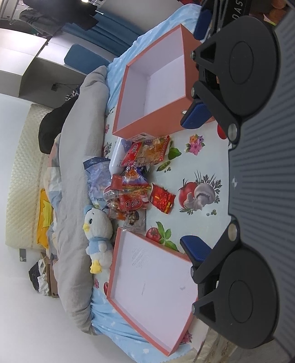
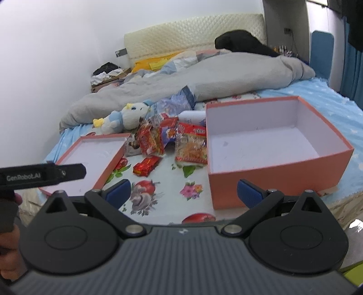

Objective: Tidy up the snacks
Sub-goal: 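Move the left tool toward the red foil packet while the right tool approaches the orange snack bag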

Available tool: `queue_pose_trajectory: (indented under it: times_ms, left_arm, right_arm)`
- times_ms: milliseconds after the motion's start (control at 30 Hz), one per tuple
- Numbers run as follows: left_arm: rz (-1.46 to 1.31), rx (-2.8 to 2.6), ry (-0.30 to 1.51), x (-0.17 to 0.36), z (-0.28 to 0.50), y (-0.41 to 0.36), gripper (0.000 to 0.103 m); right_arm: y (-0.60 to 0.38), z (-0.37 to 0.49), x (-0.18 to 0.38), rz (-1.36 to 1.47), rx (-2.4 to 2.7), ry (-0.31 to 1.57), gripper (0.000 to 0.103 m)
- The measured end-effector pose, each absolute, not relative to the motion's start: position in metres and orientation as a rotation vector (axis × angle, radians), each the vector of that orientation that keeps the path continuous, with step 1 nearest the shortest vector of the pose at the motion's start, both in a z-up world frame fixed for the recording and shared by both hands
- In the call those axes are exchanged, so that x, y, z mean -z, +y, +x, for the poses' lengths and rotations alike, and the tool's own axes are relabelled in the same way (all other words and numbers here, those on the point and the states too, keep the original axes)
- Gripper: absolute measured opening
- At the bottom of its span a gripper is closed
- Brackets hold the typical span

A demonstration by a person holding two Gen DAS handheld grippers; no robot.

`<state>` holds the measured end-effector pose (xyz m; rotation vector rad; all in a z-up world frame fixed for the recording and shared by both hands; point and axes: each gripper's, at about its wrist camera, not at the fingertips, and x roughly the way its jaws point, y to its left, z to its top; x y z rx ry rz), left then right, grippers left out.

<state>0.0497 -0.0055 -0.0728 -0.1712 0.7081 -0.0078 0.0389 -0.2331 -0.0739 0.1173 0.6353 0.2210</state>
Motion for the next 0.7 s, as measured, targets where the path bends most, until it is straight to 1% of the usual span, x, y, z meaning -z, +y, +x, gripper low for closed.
queue_pose_trajectory:
  times_ms: [167,200,233,267,333,367,433,700]
  left_arm:
    - [-0.174,0.005,0.719,0.078,0.065,0.0,0.102]
    - [-0.182,0.008,0.723,0.079,0.068,0.002,0.102]
    - [-0.191,0.007,0.725,0.081,0.071,0.005,0.102]
    - [-0.202,0.003,0.729,0.083,0.075,0.007,0.102]
    - [-0.211,-0.001,0.741,0.087,0.082,0.011,0.102]
    - [-0.21,-0.004,0.747,0.09,0.086,0.012,0.102]
    - [-0.209,-0.009,0.757,0.093,0.093,0.015,0.102]
    - [-0.216,0.013,0.774,0.109,0.113,0.024,0.102]
  right_arm:
    - [-0.223,0.044,0.075,0.106,-0.263,0.603,0.101]
    - [-0.22,0.045,0.075,0.097,-0.282,0.594,0.099]
    - [-0.217,0.045,0.076,0.085,-0.293,0.588,0.091]
    - [-0.214,0.047,0.076,0.076,-0.298,0.587,0.087]
    - [-0.21,0.05,0.079,0.071,-0.307,0.594,0.086]
    - [-0.21,0.053,0.08,0.07,-0.306,0.6,0.083]
    - [-0.207,0.057,0.083,0.063,-0.296,0.611,0.08]
    - [-0.198,0.07,0.096,0.042,-0.329,0.602,0.081]
